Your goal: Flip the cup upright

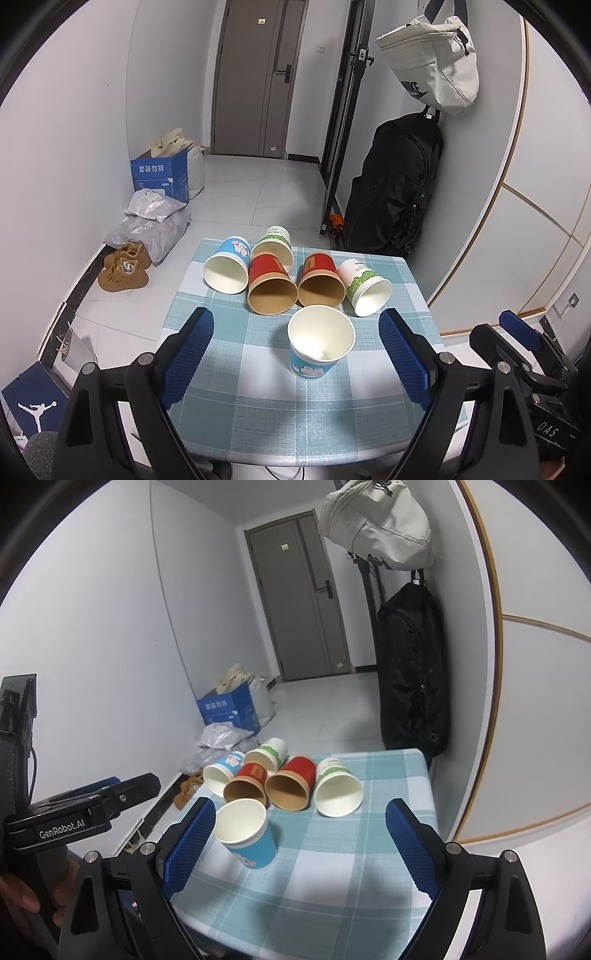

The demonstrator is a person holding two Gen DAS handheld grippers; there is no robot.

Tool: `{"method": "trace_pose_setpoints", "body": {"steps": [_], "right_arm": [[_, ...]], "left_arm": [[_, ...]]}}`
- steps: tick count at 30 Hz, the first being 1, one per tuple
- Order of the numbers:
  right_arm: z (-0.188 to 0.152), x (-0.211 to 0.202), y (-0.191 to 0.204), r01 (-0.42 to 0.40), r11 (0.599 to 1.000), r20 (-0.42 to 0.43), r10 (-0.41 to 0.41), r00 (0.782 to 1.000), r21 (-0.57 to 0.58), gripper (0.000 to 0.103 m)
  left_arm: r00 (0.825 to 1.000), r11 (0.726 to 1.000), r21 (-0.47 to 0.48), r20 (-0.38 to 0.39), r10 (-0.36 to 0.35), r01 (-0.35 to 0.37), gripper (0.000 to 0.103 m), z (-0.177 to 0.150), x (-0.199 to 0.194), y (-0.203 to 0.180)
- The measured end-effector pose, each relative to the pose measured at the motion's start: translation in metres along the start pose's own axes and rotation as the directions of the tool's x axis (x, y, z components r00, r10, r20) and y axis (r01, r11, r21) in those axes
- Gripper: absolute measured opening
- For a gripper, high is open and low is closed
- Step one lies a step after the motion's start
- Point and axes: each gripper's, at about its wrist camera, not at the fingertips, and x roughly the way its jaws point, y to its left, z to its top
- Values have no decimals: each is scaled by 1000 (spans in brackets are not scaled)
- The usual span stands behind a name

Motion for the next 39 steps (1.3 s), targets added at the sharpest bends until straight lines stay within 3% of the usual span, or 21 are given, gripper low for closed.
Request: {"method": "trace_pose_setpoints", "body": {"steps": [39], "right_arm": [[0,-1,3,3,1000,-2,-3,1000,0,94]], "left_arm": [[1000,1000,7,1,-5,5,88,0,0,-3]]}}
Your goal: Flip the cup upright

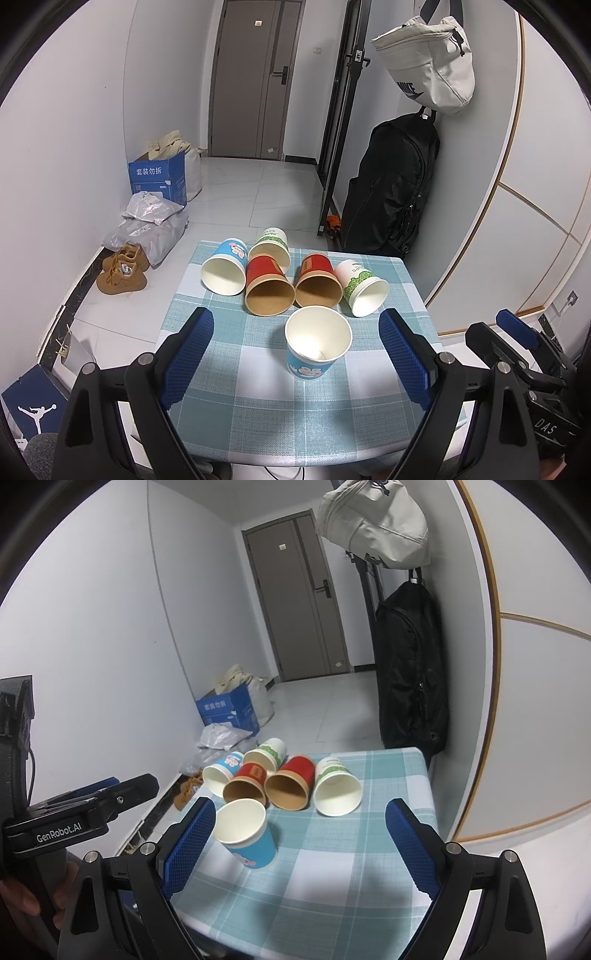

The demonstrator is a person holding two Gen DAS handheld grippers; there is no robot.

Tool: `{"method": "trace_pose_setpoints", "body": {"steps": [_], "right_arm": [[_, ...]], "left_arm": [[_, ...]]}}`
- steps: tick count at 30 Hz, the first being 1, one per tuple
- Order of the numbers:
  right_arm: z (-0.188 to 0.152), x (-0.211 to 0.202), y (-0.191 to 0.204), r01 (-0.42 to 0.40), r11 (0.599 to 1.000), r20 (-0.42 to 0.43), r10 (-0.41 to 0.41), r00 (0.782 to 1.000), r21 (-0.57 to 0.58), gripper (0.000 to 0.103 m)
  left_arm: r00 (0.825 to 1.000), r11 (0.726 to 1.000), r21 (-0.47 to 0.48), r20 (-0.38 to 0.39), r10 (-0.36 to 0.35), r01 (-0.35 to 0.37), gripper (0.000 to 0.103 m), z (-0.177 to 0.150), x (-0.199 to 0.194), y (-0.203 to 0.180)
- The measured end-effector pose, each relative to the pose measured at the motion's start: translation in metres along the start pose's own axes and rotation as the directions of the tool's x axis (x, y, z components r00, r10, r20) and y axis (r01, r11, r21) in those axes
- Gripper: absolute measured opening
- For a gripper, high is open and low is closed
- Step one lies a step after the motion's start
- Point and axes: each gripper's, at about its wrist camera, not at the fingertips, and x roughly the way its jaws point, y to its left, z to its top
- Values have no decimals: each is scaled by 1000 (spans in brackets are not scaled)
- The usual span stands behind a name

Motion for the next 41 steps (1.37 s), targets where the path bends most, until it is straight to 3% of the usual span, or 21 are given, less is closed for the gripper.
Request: {"method": "trace_pose_setpoints", "body": {"steps": [35,41], "right_arm": [[0,2,-2,7,1000,-17,-6,1000,10,94],[0,6,-2,7,1000,-27,-7,1000,16,94]], "left_arm": [[1000,1000,2,7,-1,1,88,1,-1,-2],[999,999,-1,-6,-36,36,88,2,0,-1]]}}
